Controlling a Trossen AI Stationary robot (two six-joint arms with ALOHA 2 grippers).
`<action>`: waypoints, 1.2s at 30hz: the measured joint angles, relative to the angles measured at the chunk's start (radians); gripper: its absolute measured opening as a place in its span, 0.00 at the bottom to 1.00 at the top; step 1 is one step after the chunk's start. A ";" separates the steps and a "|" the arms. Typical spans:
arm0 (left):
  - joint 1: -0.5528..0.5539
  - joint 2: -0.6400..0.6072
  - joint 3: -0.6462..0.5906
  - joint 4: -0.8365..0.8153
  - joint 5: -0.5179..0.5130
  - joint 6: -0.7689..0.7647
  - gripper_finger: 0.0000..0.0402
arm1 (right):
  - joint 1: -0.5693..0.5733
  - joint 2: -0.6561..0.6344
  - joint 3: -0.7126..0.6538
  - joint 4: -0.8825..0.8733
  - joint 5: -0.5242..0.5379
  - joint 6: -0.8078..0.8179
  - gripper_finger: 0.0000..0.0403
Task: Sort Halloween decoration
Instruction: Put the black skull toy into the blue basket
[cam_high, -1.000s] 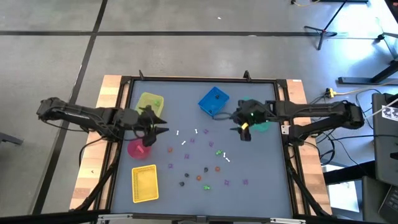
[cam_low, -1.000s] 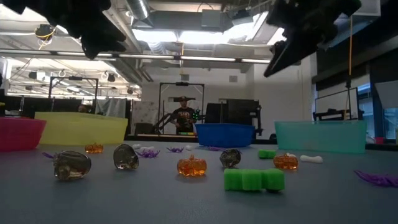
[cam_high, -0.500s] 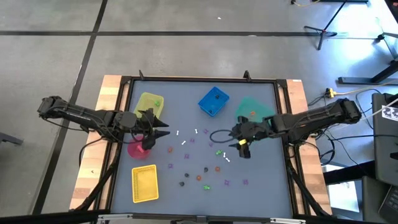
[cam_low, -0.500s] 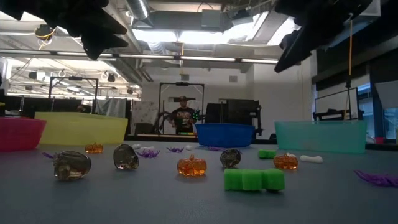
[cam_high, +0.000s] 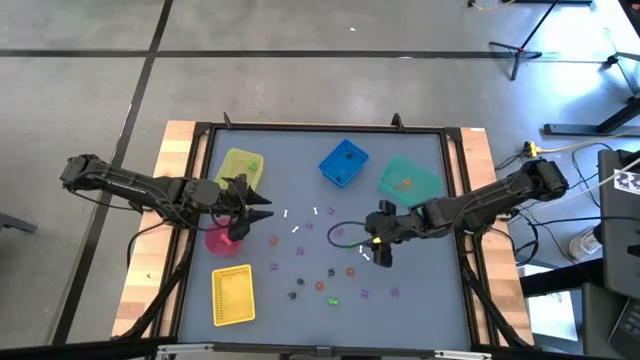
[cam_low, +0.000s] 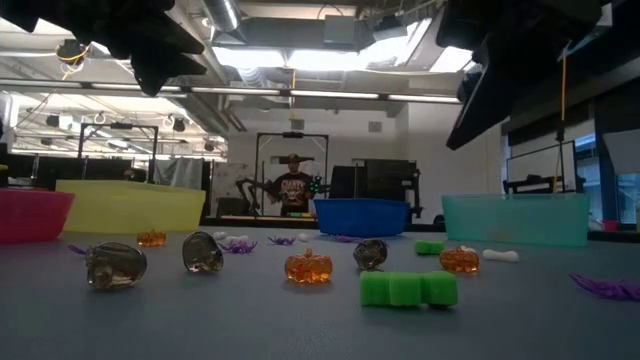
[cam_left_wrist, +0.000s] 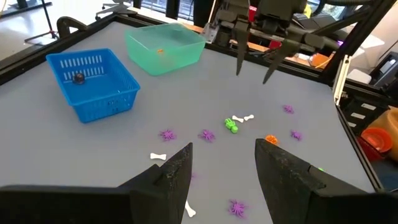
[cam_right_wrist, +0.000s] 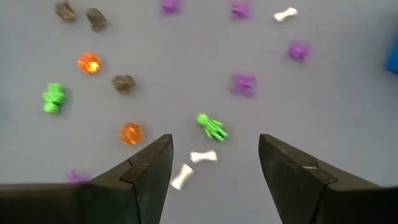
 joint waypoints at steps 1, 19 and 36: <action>0.000 0.000 0.000 0.000 0.001 0.003 0.39 | 0.000 0.011 0.000 0.024 -0.005 -0.003 0.59; 0.000 0.000 0.000 0.000 -0.002 0.004 0.39 | -0.003 0.260 0.000 0.530 -0.263 -0.472 0.59; 0.000 0.000 0.000 0.000 -0.003 0.004 0.39 | -0.002 0.428 0.001 0.713 -0.263 -0.472 0.59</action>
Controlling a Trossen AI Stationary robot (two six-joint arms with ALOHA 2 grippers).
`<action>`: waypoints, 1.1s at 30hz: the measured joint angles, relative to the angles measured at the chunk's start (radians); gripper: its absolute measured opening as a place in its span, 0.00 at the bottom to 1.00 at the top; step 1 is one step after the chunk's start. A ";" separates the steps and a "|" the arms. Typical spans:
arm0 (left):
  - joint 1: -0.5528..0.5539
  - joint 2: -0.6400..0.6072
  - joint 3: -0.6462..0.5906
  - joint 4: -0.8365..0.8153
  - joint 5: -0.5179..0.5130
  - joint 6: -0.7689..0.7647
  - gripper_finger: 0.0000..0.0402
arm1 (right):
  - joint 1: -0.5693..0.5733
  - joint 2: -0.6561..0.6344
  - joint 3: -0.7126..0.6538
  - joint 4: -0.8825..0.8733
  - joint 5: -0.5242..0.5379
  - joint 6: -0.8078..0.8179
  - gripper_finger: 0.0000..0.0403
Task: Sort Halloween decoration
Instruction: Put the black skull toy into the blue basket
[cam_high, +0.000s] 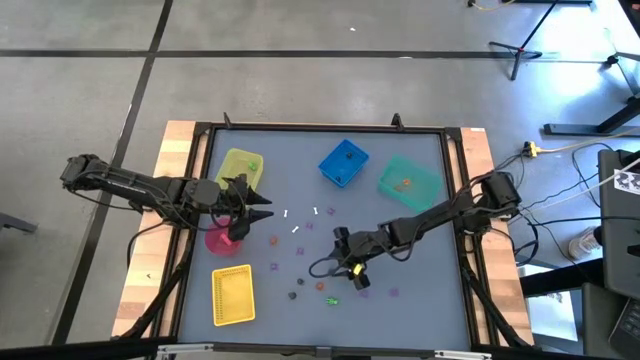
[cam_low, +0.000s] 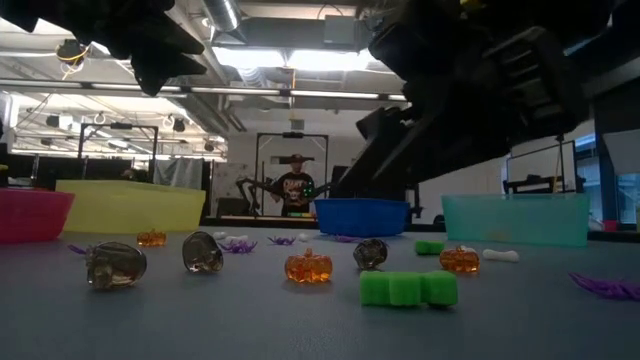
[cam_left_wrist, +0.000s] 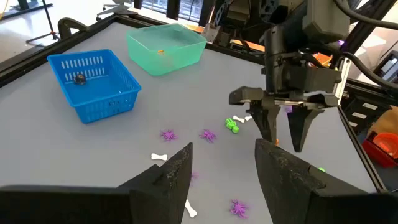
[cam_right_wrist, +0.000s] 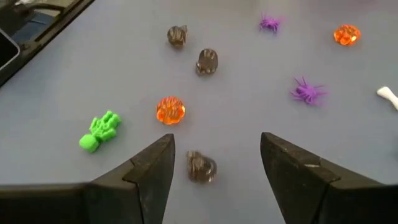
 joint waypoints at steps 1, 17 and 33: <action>0.000 0.000 0.000 0.000 0.000 0.000 0.39 | 0.000 0.005 0.000 -0.001 0.000 0.000 0.59; 0.000 0.000 0.000 -0.001 -0.003 0.000 0.39 | 0.001 0.099 -0.001 0.018 -0.027 0.002 0.59; 0.000 0.000 0.000 -0.001 -0.003 0.000 0.39 | 0.001 0.111 0.000 0.056 -0.044 0.004 0.58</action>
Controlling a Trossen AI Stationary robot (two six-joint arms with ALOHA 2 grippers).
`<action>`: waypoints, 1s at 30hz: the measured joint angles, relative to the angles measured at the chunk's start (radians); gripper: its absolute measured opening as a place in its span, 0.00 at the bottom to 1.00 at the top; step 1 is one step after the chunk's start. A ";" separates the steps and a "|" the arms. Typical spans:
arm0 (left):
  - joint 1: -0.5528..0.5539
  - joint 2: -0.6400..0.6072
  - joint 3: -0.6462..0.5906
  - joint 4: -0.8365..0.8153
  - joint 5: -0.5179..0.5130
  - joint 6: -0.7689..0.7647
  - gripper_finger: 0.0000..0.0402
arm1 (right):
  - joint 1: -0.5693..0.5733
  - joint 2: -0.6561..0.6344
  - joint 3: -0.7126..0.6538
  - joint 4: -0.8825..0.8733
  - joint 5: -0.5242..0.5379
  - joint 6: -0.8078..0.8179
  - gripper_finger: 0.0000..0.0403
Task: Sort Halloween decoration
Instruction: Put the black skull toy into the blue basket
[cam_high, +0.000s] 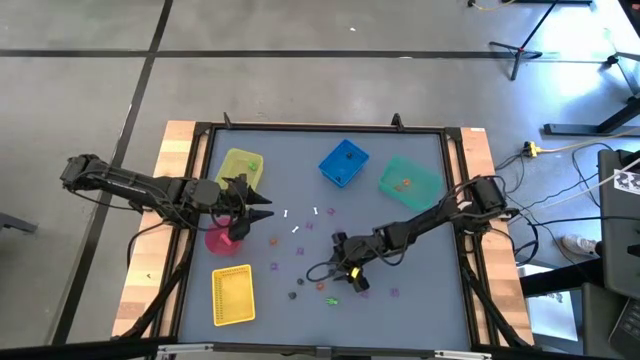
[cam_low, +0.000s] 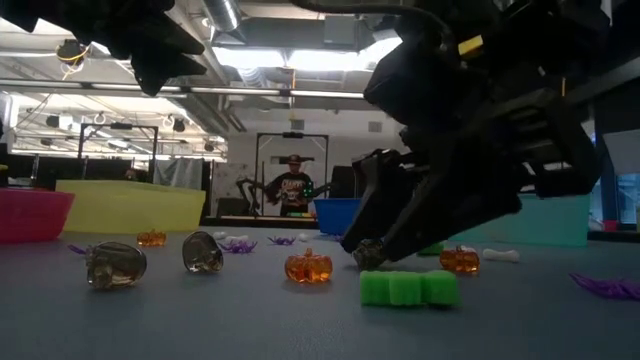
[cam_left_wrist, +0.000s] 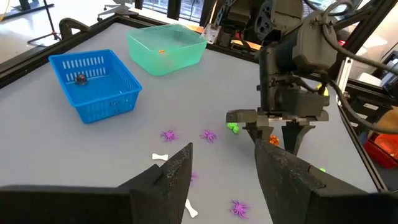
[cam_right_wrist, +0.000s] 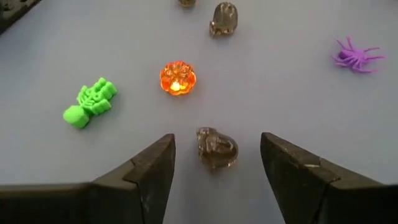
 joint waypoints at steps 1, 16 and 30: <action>0.000 0.000 0.000 0.000 0.000 0.000 0.39 | 0.000 0.002 0.000 -0.001 0.000 0.000 0.57; 0.000 0.000 0.000 -0.010 -0.003 0.000 0.39 | -0.001 0.041 0.027 0.005 -0.035 0.023 0.27; 0.000 0.000 0.000 -0.010 -0.007 -0.001 0.39 | -0.001 0.036 0.026 0.003 -0.035 0.023 0.23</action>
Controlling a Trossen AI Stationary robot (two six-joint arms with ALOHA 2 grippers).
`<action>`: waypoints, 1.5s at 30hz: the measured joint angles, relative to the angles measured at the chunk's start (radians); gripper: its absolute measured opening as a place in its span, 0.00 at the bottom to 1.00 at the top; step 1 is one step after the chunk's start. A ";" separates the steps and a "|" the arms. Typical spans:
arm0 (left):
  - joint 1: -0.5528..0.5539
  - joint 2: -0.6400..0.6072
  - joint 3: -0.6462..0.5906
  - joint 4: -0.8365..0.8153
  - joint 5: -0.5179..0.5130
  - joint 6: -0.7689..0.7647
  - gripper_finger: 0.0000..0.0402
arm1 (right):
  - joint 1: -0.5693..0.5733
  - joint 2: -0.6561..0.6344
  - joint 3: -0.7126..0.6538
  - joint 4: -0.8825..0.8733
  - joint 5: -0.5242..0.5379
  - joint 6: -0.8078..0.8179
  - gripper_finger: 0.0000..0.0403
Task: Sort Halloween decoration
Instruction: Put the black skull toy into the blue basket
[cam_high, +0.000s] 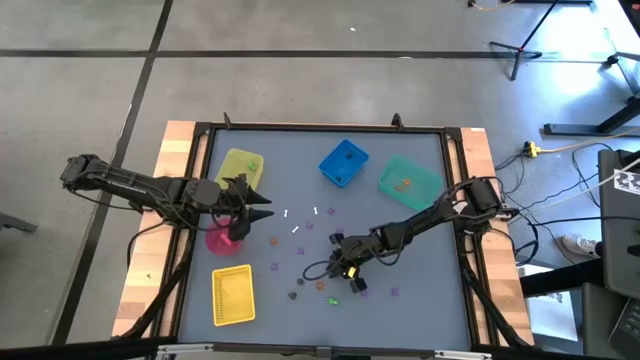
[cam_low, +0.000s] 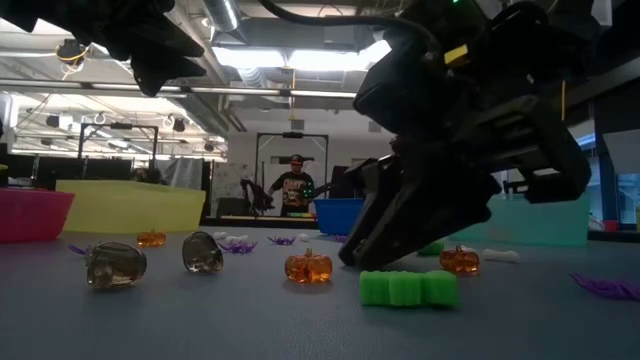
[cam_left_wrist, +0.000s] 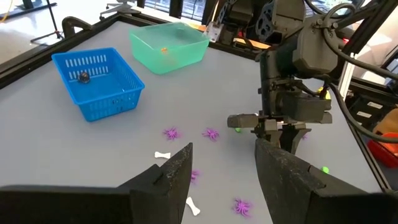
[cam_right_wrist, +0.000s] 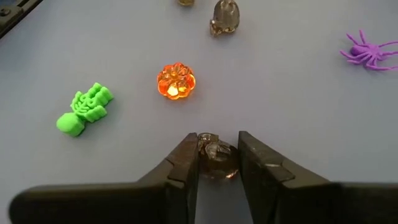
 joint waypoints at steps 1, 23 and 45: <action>0.000 0.000 0.000 0.000 0.000 0.000 0.39 | 0.000 0.000 0.000 0.000 0.000 0.000 0.23; -0.001 0.000 0.000 0.010 -0.004 0.000 0.39 | -0.107 -0.262 0.227 -0.453 0.117 -0.198 0.23; -0.001 0.000 0.000 0.002 -0.011 0.000 0.39 | -0.648 -0.278 0.364 -0.800 0.242 -0.446 0.23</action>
